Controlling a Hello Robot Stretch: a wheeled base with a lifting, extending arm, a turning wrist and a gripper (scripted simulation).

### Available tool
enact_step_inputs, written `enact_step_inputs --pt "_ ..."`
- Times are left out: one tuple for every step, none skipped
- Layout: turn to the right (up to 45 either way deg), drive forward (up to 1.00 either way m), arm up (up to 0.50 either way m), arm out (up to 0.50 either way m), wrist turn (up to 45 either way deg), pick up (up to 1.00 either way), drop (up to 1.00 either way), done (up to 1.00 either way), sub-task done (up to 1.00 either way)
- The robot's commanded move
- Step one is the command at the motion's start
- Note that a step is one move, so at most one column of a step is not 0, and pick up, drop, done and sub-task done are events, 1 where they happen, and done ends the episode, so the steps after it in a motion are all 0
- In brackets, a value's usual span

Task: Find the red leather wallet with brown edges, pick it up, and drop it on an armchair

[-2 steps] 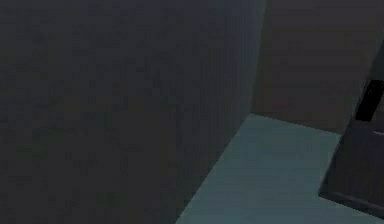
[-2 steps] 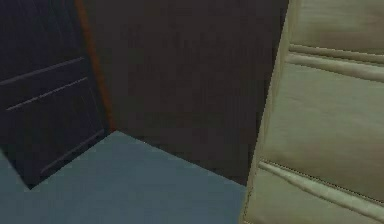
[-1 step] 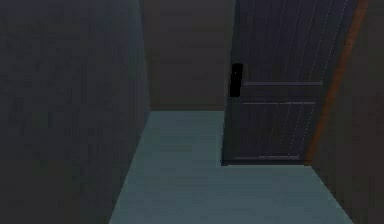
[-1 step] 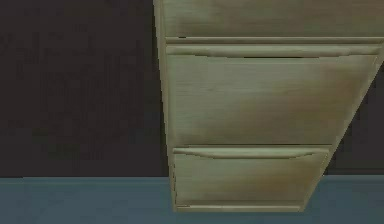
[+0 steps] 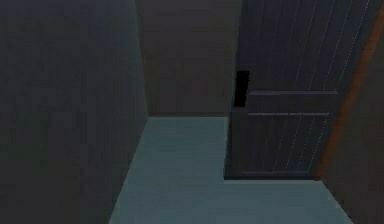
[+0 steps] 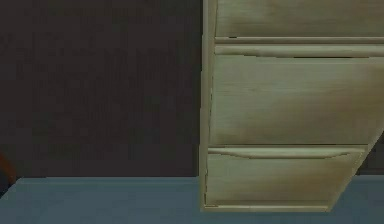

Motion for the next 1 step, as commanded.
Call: enact_step_inputs --pt "-6.0 0.0 0.0 0.0 0.0 0.0 0.0 0.0 0.0"
